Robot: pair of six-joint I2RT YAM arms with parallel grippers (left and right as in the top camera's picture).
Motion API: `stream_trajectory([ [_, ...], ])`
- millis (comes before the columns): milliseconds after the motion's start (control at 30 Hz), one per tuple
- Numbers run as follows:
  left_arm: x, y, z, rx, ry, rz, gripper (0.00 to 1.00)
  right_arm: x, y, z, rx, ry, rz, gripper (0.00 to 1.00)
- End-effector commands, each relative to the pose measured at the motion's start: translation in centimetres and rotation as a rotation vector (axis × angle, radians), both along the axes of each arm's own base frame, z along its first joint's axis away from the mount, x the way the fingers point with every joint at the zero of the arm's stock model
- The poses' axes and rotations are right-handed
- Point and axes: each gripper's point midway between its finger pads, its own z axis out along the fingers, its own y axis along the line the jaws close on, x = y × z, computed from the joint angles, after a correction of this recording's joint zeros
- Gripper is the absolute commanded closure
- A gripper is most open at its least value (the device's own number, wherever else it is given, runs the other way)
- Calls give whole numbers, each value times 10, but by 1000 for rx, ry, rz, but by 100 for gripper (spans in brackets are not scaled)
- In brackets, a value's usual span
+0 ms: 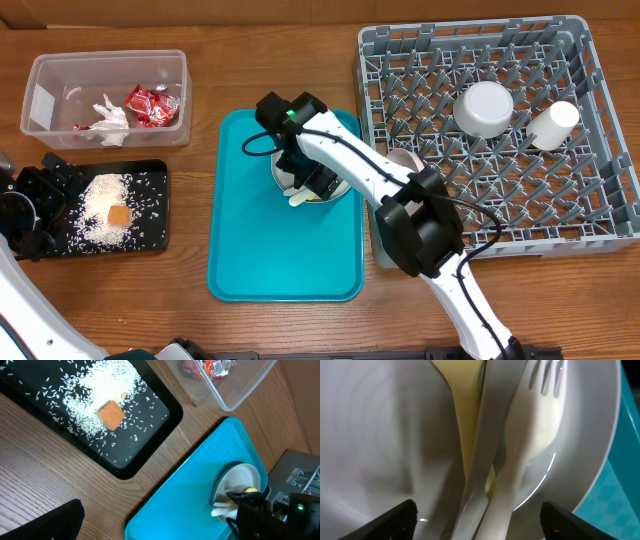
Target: Sort waste into correct bins and load items into the dishwasher rack
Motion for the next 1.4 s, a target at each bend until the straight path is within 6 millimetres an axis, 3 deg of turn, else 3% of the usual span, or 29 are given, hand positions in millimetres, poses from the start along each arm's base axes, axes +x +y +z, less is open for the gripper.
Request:
stream_trajectory([
  [0,2,-5,0,-3,-10,-34,0,0,-2,-4,-14,0,-2,19],
  [367,2,-5,0,-3,-10,-34,0,0,-1,-4,-13,-1,2,40],
  [933,2,-5,0,-3,-10,-34,0,1,-2,-4,-19,-6,6,63],
  [967,2,-5,0,-3,-10,-34,0,1,-2,-4,-18,-6,7,68],
  [1367,2,-5,0,-3,-10,-34,0,3,-3,-3,-16,-6,49,77],
])
